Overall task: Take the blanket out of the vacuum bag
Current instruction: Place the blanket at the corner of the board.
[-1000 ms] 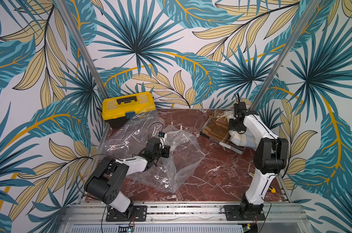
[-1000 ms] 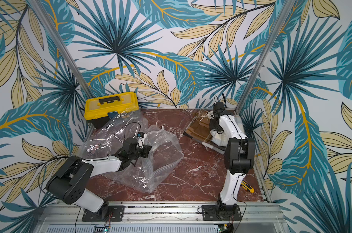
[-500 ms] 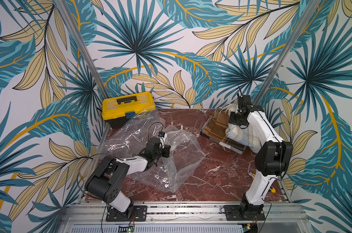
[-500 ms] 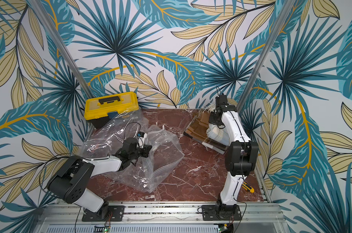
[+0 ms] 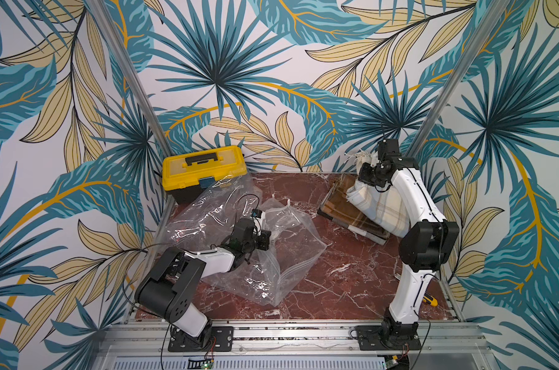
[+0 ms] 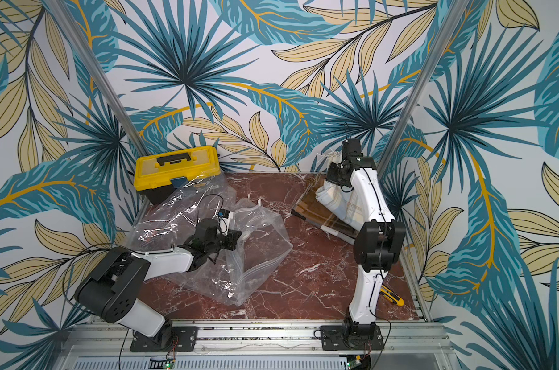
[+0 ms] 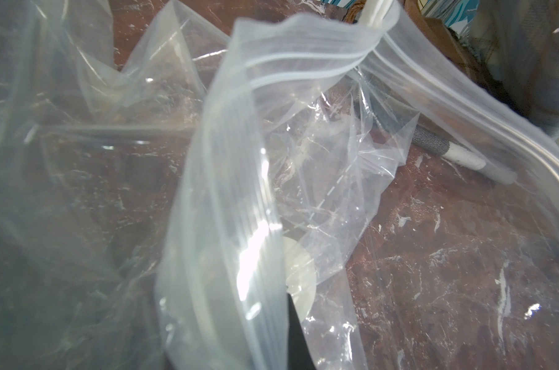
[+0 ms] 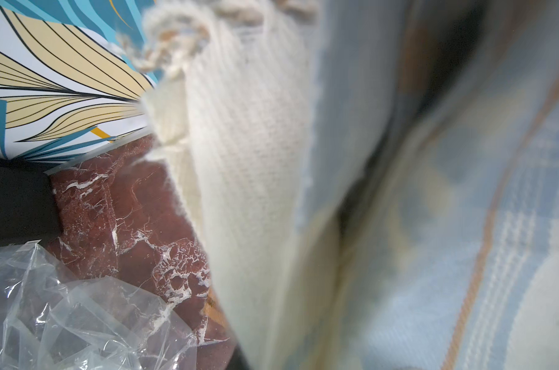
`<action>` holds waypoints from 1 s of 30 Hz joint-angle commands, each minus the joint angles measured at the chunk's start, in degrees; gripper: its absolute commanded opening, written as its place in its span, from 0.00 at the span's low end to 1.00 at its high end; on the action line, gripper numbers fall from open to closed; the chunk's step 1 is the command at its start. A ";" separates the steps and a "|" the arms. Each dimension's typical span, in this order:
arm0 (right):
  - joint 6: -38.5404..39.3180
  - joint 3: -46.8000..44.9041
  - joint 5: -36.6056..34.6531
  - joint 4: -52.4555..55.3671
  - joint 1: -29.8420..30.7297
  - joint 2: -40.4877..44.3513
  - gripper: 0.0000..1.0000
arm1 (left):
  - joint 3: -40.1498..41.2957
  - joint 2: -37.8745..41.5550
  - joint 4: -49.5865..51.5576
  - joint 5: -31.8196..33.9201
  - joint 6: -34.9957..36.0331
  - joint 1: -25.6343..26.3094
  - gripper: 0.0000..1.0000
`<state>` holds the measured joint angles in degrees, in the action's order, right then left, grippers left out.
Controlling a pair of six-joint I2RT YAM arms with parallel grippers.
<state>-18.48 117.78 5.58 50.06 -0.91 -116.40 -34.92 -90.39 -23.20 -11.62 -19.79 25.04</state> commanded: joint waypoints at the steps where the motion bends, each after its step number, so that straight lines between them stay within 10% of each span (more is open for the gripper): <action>1: -1.41 1.62 3.19 -0.87 1.81 -1.17 0.00 | -1.15 -0.25 1.01 -0.07 0.87 -0.12 0.00; 16: -4.25 12.41 1.01 0.51 3.90 -9.15 0.00 | -1.59 -0.84 1.69 0.14 1.58 -0.14 0.00; 30: -8.18 3.73 1.27 -8.80 3.91 -13.35 0.00 | -1.21 -1.10 1.76 -0.09 1.69 -0.25 0.00</action>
<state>-25.43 123.55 6.39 45.50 2.87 -129.58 -35.68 -91.00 -22.44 -11.62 -18.92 25.04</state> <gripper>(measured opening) 0.122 0.042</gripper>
